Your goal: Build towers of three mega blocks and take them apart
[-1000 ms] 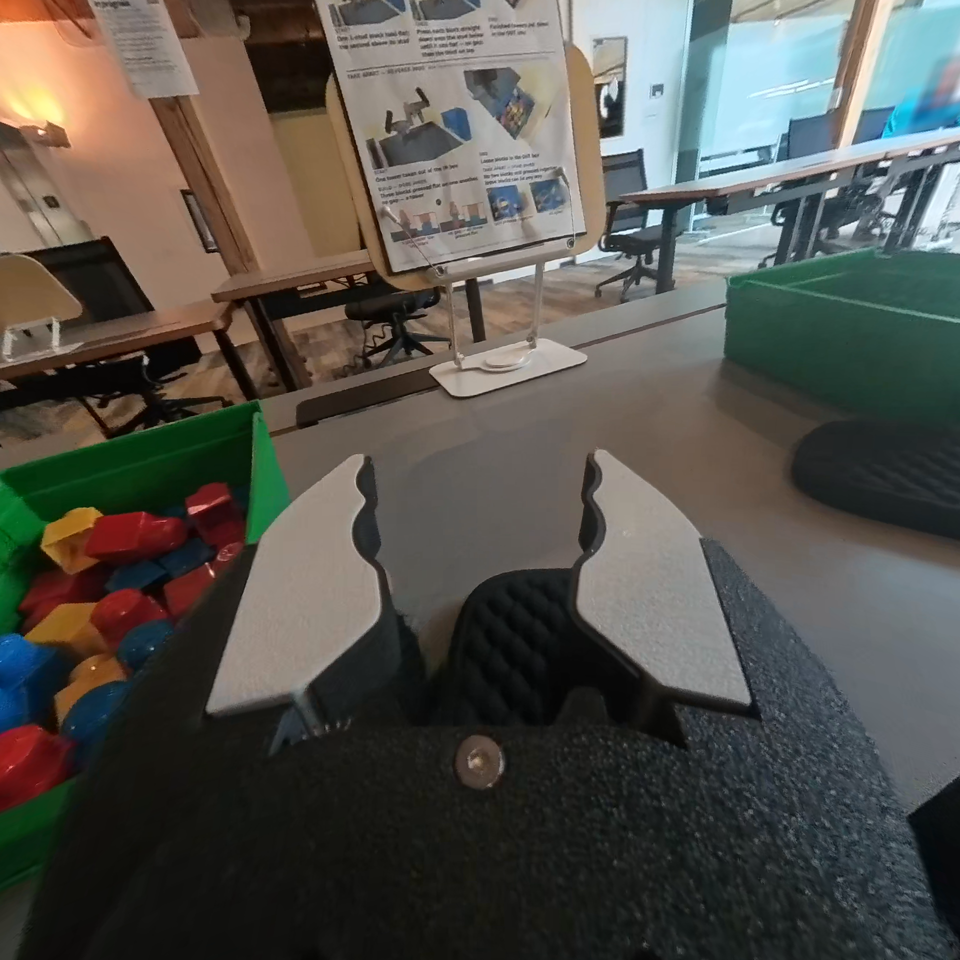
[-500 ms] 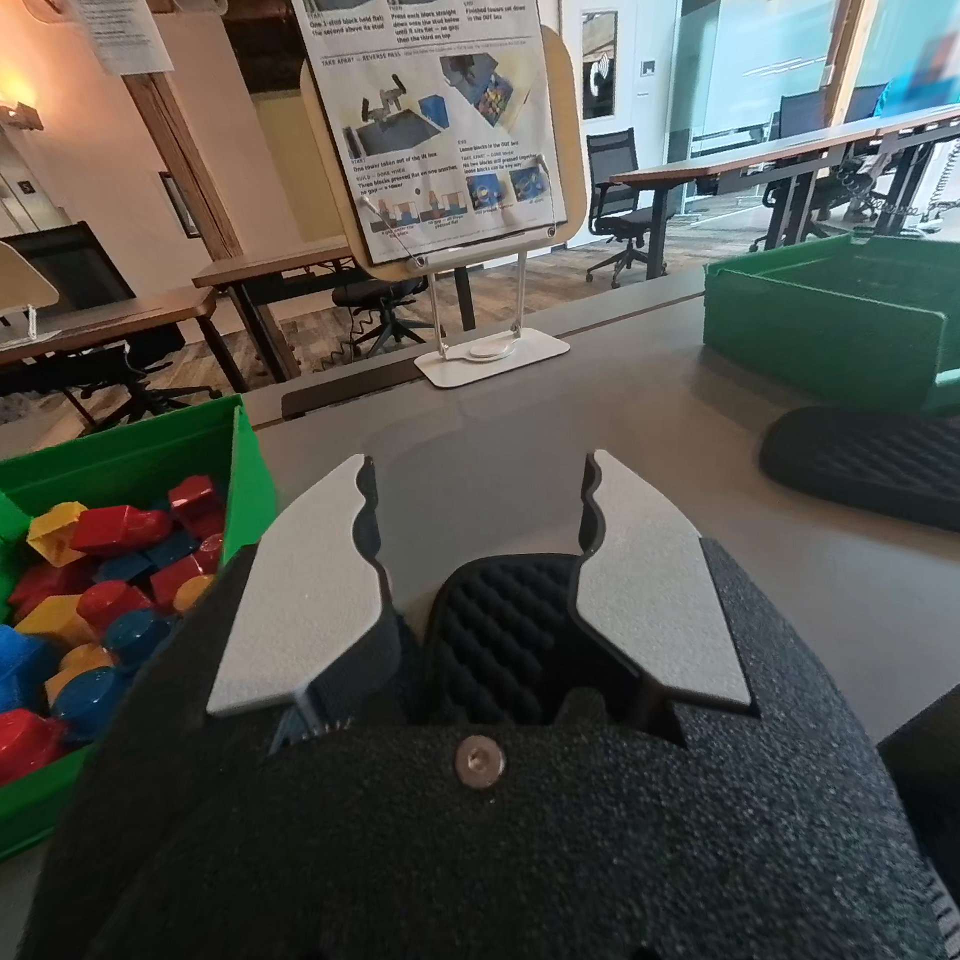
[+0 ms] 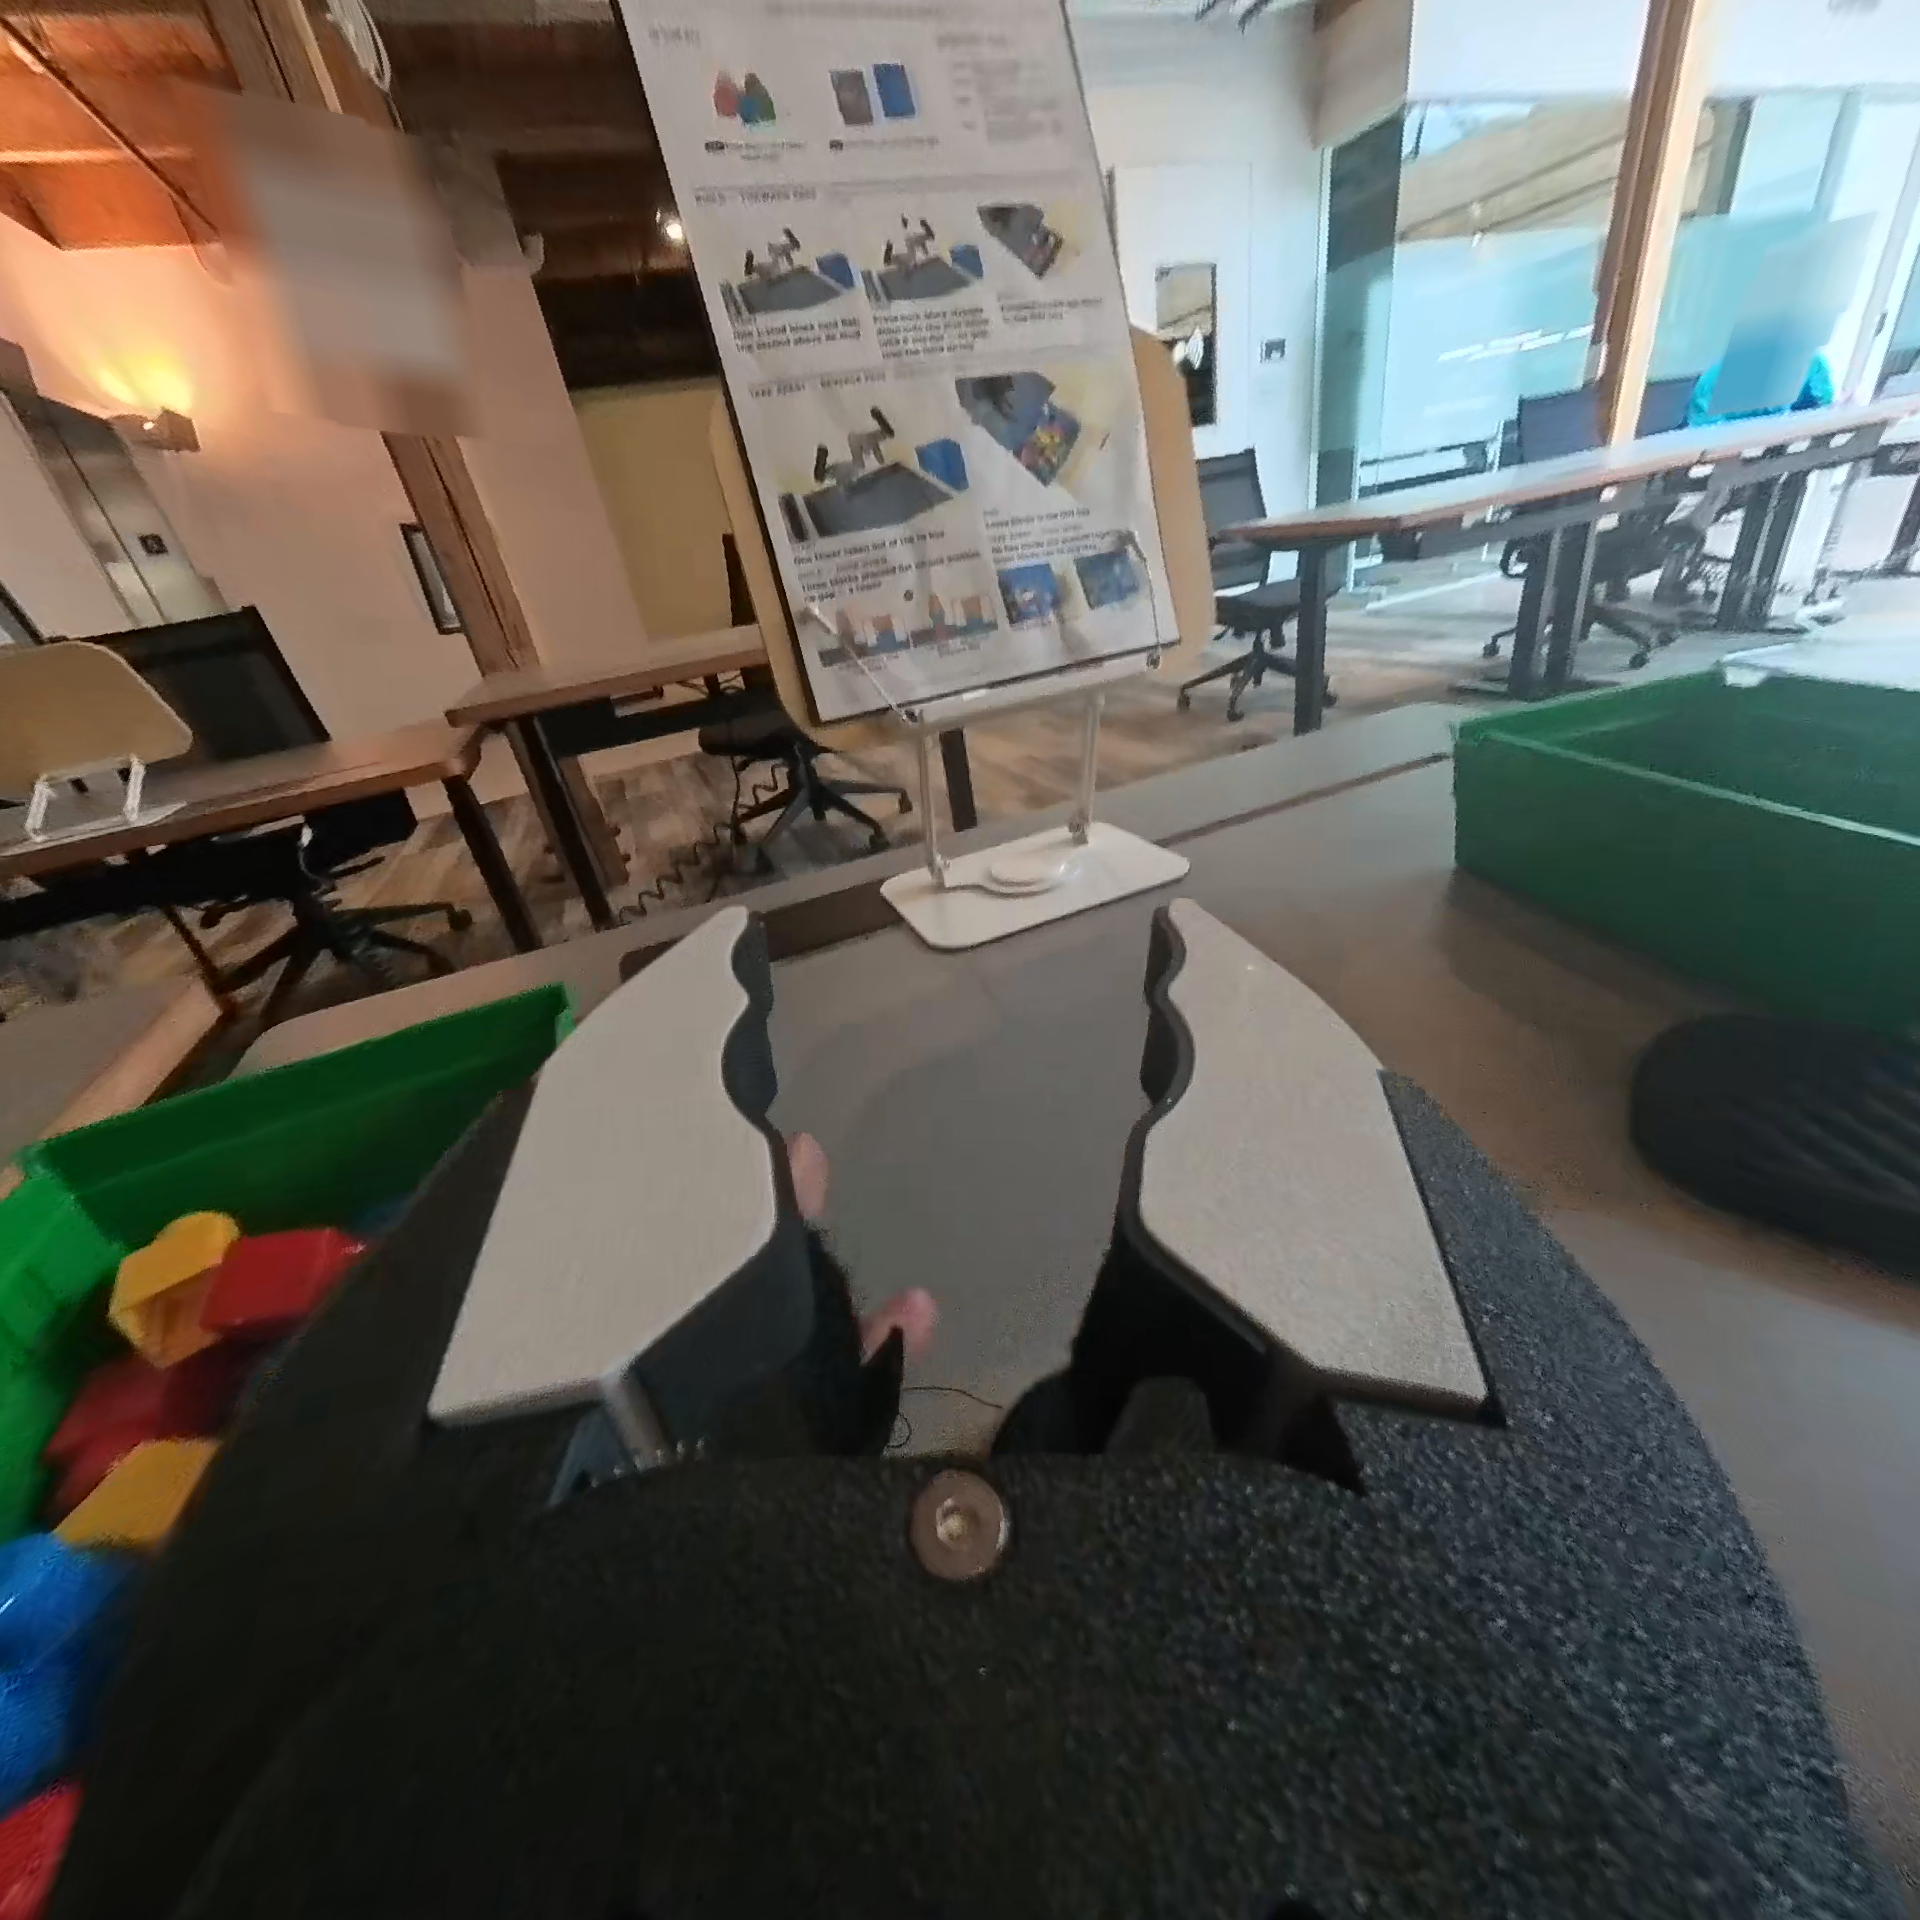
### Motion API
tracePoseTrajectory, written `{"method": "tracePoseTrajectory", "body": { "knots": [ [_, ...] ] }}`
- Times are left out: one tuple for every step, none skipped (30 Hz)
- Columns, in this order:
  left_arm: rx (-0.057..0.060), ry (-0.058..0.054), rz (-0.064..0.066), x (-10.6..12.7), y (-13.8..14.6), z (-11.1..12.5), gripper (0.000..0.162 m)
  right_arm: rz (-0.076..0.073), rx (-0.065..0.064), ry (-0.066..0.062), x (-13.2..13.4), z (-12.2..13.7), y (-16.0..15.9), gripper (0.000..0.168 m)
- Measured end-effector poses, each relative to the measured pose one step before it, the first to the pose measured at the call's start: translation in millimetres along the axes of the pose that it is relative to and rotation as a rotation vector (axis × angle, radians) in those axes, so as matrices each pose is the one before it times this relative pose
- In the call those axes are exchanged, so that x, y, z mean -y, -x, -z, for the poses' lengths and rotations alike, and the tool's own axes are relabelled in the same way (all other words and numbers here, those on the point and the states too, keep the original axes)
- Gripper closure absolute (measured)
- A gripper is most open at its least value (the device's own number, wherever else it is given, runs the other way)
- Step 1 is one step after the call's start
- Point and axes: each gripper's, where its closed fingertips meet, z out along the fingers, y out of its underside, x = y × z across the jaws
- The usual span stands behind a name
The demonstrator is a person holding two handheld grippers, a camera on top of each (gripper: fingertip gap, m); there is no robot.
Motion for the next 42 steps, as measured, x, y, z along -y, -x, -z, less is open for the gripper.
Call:
{"method": "tracePoseTrajectory", "body": {
  "knots": [
    [-0.009, -0.0124, 0.009, 2.31, -0.53, -7.87, 0.093, -0.0106, 0.0029, 0.0028, -9.63, -20.73, 15.83, 0.089],
    [-0.0104, -0.0071, 0.0007, 1.27, 0.92, -7.56, 0.093, 0.0054, 0.0004, 0.025, -13.33, -18.83, 12.7, 0.089],
    [-0.006, -0.007, -0.0076, 0.75, 2.66, -7.13, 0.093, 0.023, 0.0074, 0.0358, -13.71, -18.93, 11.6, 0.09],
    [-0.0006, -0.0013, -0.0098, -0.96, 4.38, -6.29, 0.095, 0.0457, 0.0164, 0.0343, -12.47, -15.78, 9.98, 0.092],
    [-0.006, 0.022, -0.0043, -4.77, 4.34, -4.17, 0.094, 0.064, 0.0231, 0.0345, -10.72, -14.04, 8.54, 0.094],
    [-0.0019, 0.0372, 0.0099, -6.81, 4.93, -0.76, 0.094, 0.069, 0.022, 0.0381, -8.85, -12.25, 6.52, 0.095],
    [0.0193, 0.0258, 0.0267, -5.02, 7.01, 1.92, 0.095, 0.0626, 0.0119, 0.0455, -7.89, -9.73, 3.5, 0.096],
    [0.0285, 0.0067, 0.0323, -2.14, 7.14, 3.59, 0.097, 0.0421, 0.0172, 0.0493, -6.65, -7.27, 3.07, 0.098],
    [0.0218, -0.0054, 0.0313, -0.59, 4.8, 4.72, 0.098, 0.0184, 0.0252, 0.0434, -4.57, -4.09, 3.36, 0.098],
    [0.0112, -0.0079, 0.0248, -0.03, 2.08, 5.13, 0.099, -0.0068, 0.0272, 0.0221, -2.25, -0.64, 3.54, 0.097],
    [0.0061, -0.0085, 0.009, 0.68, 0.04, 5.02, 0.1, -0.0209, 0.0361, -0.001, 0.04, 3.38, 5.11, 0.098],
    [0.0087, -0.0133, -0.0096, 1.96, -1.14, 4.54, 0.101, -0.0303, 0.0375, -0.0265, 0.21, 6.55, 5.44, 0.101],
    [0.0106, -0.0164, -0.0195, 3.25, -2.19, 3.54, 0.102, -0.0407, 0.0178, -0.0379, 1.05, 7.99, 2.17, 0.105],
    [0.0087, -0.0168, -0.0148, 4.88, -3.15, 1.72, 0.103, -0.0363, 0.0017, -0.0349, 1.05, 7.79, -1.94, 0.108],
    [0.0026, -0.0182, -0.0053, 7.74, -3.99, -0.81, 0.103, -0.0227, -0.0037, -0.0223, 1.43, 6.2, -5.66, 0.111],
    [-0.0098, -0.0202, -0.0018, 10.9, -5.02, -3.74, 0.103, -0.0096, -0.0169, -0.0059, 1.52, 5.17, -10.52, 0.113],
    [-0.0251, -0.0162, -0.0042, 12.05, -6.27, -6.46, 0.103, -0.0059, -0.0289, 0.0029, 4.24, 3.22, -14.16, 0.115],
    [-0.0356, -0.0032, -0.0065, 10.69, -6.55, -8.82, 0.103, -0.0124, -0.0259, 0.0024, 4.92, 1.77, -14.18, 0.117],
    [-0.0342, 0.007, -0.0045, 9.4, -5.32, -10.17, 0.102, -0.0145, -0.0085, 0.0014, 5.89, 0.51, -11.1, 0.119],
    [-0.0245, 0.0043, -0.003, 9.24, -3.65, -10.17, 0.102, -0.0004, 0.0043, 0.0001, 6.27, 0.21, -7.67, 0.118],
    [-0.0192, -0.0062, -0.007, 9.09, -3.56, -9.01, 0.102, 0.0184, 0.0054, 0.0039, 4.7, 0.7, -5.68, 0.118],
    [-0.0201, -0.0126, -0.0113, 7.14, -4.71, -7.14, 0.102, 0.0213, -0.0012, 0.0118, 1.99, 2.58, -5.82, 0.118],
    [-0.0173, -0.0106, -0.0086, 3.42, -4.91, -5.86, 0.102, 0.0129, -0.0013, 0.0243, -1.23, 5.15, -3.02, 0.118],
    [-0.0112, -0.0053, -0.0028, -0.88, -4.42, -4.84, 0.102, 0.0114, 0.011, 0.0349, -6.1, 6.65, -0.55, 0.117],
    [-0.0126, 0.0041, -0.0022, -5.57, -5.32, -3.41, 0.102, 0.017, -0.0105, 0.0475, -8.9, 10.95, -2.48, 0.115],
    [-0.0204, 0.0202, -0.0086, -10.45, -6.77, -1.69, 0.101, 0.0232, -0.0317, 0.0354, -8.54, 15.48, -6.91, 0.114],
    [-0.0198, 0.0364, -0.0165, -13.87, -6.54, 0.22, 0.1, 0.0347, -0.0138, 0.0164, -6.91, 21.32, -7.76, 0.113],
    [-0.0101, 0.0451, -0.0202, -15.75, -4.26, 1.7, 0.099, 0.0186, -0.0051, 0.0297, -8.94, 24.94, -12.51, 0.112],
    [-0.0001, 0.0434, -0.0164, -15.46, -1.37, 2.68, 0.098, -0.0085, -0.0057, 0.0536, -12.92, 27.81, -18.13, 0.105],
    [0.0071, 0.0348, -0.0058, -13.63, 0.91, 3.09, 0.098, -0.0353, -0.0079, 0.0613, -15.68, 28.5, -22.87, 0.096],
    [0.01, 0.0221, 0.0078, -10.94, 2.33, 3.05, 0.098, -0.0517, -0.0149, 0.0544, -16.17, 28.0, -26.06, 0.085],
    [0.009, 0.0082, 0.0192, -7.7, 2.85, 2.9, 0.098, -0.0361, -0.0412, 0.0335, -14.47, 26.48, -29.69, 0.076],
    [0.0095, -0.0015, 0.0269, -5.13, 3.09, 2.8, 0.098, -0.0163, -0.0408, 0.0165, -15.44, 23.45, -27.94, 0.066],
    [0.0123, -0.0055, 0.0306, -3.37, 3.44, 2.22, 0.098, -0.0133, -0.0023, 0.0387, -19.98, 19.61, -20.41, 0.054],
    [0.0128, -0.0062, 0.0287, -2.36, 3.38, 1.88, 0.098, -0.0445, -0.0088, 0.0591, -24.05, 16.41, -18.32, 0.049],
    [0.0086, -0.0043, 0.0213, -1.62, 2.48, 1.41, 0.098, -0.0577, -0.0108, 0.0778, -28.76, 11.5, -17.33, 0.038],
    [0.004, -0.0001, 0.0106, -0.99, 1.23, 0.85, 0.098, -0.0647, -0.0116, 0.0801, -30.89, 7.47, -16.71, 0.029],
    [0.0041, 0.0034, -0.0002, -0.82, 1.01, 0.83, 0.098, -0.0668, -0.0078, 0.0583, -28.29, 4.17, -15.45, 0.022],
    [0.0075, 0.0044, -0.008, -0.23, 0.99, 0.74, 0.098, -0.0926, 0.0003, 0.022, -22.33, 1.37, -12.97, 0.021],
    [0.0085, 0.0037, -0.011, 0.76, 0.57, 0.5, 0.098, -0.1044, 0.0148, 0.0144, -18.36, -0.42, -9.89, 0.021],
    [0.0051, 0.0025, -0.0102, 1.21, 0.06, 0.84, 0.098, -0.0898, 0.0059, 0.0172, -14.73, -1.18, -10.3, 0.021],
    [0.0014, 0.0006, -0.0073, 1.63, -0.56, 1.13, 0.098, -0.0719, 0.003, 0.0217, -11.93, -1.88, -8.89, 0.021]
  ]
}}
